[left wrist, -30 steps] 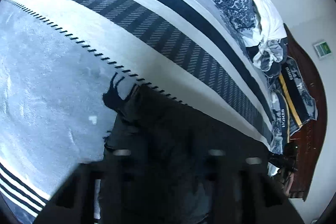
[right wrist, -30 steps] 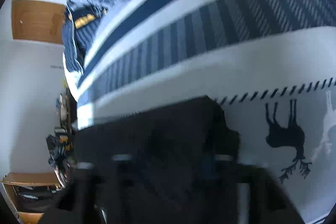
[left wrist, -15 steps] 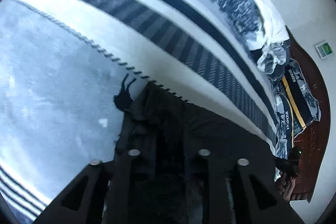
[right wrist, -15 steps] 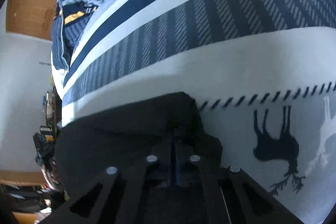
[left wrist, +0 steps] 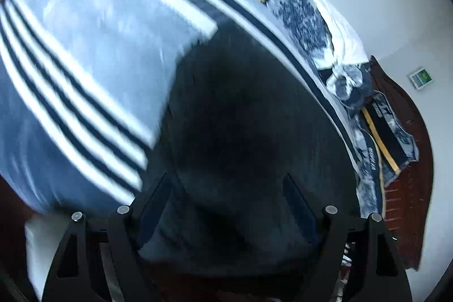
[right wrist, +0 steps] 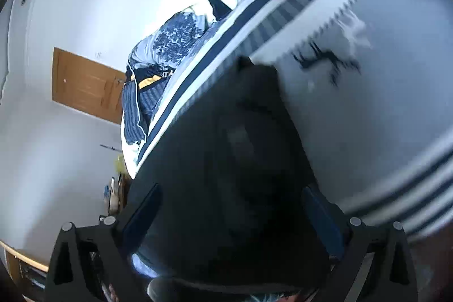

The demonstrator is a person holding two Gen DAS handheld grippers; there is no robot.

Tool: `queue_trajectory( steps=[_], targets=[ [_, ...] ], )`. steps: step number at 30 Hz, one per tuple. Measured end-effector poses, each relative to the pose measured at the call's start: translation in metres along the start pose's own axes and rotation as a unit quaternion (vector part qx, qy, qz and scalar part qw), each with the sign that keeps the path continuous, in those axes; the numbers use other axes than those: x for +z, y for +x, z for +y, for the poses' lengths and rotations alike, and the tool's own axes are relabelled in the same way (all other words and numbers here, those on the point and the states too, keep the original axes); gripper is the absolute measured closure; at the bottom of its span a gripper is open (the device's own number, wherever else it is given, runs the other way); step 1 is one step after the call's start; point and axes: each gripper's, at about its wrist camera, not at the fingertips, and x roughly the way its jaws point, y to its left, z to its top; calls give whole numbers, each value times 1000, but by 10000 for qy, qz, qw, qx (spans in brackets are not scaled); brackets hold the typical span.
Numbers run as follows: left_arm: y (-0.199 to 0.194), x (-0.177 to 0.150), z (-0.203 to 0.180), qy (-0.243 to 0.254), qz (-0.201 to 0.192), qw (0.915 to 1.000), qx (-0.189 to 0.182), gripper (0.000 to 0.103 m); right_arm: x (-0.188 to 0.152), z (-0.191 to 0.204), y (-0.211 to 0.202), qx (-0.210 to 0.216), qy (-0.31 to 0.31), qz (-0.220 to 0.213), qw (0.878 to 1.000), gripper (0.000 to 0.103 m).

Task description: Fold large clothes

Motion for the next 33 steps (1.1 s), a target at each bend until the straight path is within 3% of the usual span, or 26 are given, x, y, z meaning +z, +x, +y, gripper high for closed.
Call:
queue_trajectory(
  steps=[2, 3, 5, 7, 9, 12, 16, 17, 18, 21, 22, 25, 29, 33],
  targets=[
    [9, -15, -6, 203, 68, 9997, 114, 22, -14, -9, 7, -34, 40, 144, 9999, 4],
    [18, -23, -11, 527, 59, 9979, 366, 22, -19, -10, 8, 17, -11, 118, 9999, 5],
    [26, -35, -12, 901, -81, 9940, 621, 22, -27, -7, 13, 70, -193, 71, 9998, 14],
    [34, -47, 3, 945, -187, 9945, 406, 22, -31, -1, 18, -158, -412, 23, 9990, 23],
    [39, -48, 14, 644, -99, 9973, 326, 23, -30, -2, 16, -169, -448, -26, 9988, 29],
    [26, -45, 13, 603, -223, 9979, -23, 26, -32, -8, 19, -156, -393, 193, 9989, 66],
    [22, -43, 9, 555, -106, 9976, -409, 30, -34, -7, 27, -184, -414, 351, 9984, 66],
    [25, -42, 9, 536, -49, 9977, -408, 41, -33, -8, 28, -209, -398, 360, 9983, 66],
    [28, -40, 10, 480, 13, 9981, -388, 62, -33, -9, 30, -220, -370, 375, 9984, 66],
    [36, -35, 21, 66, 230, 9969, -754, 94, -32, -11, 30, -310, -323, 371, 9983, 69],
    [29, -36, 21, 53, 106, 9957, -921, 94, -34, -10, 28, -305, -326, 328, 9985, 79],
    [12, -38, 22, 153, -90, 9930, -1167, 97, -35, -5, 13, -161, -428, 15, 9990, 88],
    [24, -42, 30, 223, 128, 9962, -828, 99, -38, -8, 17, -368, -397, 130, 9984, 92],
    [23, -48, 18, 446, 128, 9971, -599, 99, -38, -5, 36, -989, -504, 346, 9932, 92]
  ],
)
